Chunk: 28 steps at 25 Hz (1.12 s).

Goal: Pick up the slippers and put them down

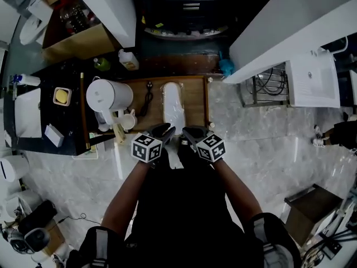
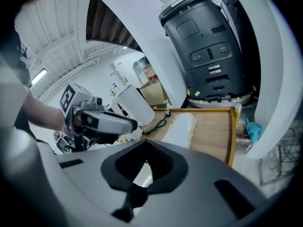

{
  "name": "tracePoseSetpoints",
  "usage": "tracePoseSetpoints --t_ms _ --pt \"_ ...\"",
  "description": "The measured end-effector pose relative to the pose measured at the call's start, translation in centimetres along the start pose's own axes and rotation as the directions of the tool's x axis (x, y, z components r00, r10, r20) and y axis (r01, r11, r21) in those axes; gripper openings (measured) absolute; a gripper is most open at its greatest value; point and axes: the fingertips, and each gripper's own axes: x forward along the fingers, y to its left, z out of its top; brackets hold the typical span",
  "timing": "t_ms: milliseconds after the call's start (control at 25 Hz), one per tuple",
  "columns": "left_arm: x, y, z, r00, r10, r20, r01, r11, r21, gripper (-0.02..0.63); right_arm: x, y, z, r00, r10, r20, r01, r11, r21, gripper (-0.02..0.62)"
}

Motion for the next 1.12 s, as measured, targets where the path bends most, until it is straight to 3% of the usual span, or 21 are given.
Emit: tracePoseSetpoints --t_ms 120,360,880,1120 --pt "-0.8 -0.5 0.8 0.999 0.005 0.032 -0.005 1.000 -0.001 0.058 -0.6 0.6 0.5 1.000 0.014 0.006 -0.014 1.000 -0.008 0.008" --pt "-2.2 -2.8 1.2 0.999 -0.039 0.037 0.038 0.999 0.018 0.014 -2.5 2.4 1.5 0.999 0.027 0.017 -0.026 0.998 -0.064 0.008" --pt "-3.4 -8.0 2.5 0.975 -0.218 0.037 0.214 0.973 0.082 0.012 -5.8 5.4 3.2 0.998 0.041 0.046 -0.032 0.983 -0.183 0.006" --pt "-3.8 -9.2 2.0 0.974 -0.223 0.048 0.218 0.972 0.091 0.012 -6.5 5.8 3.8 0.996 0.060 0.059 -0.045 0.973 -0.226 0.006"
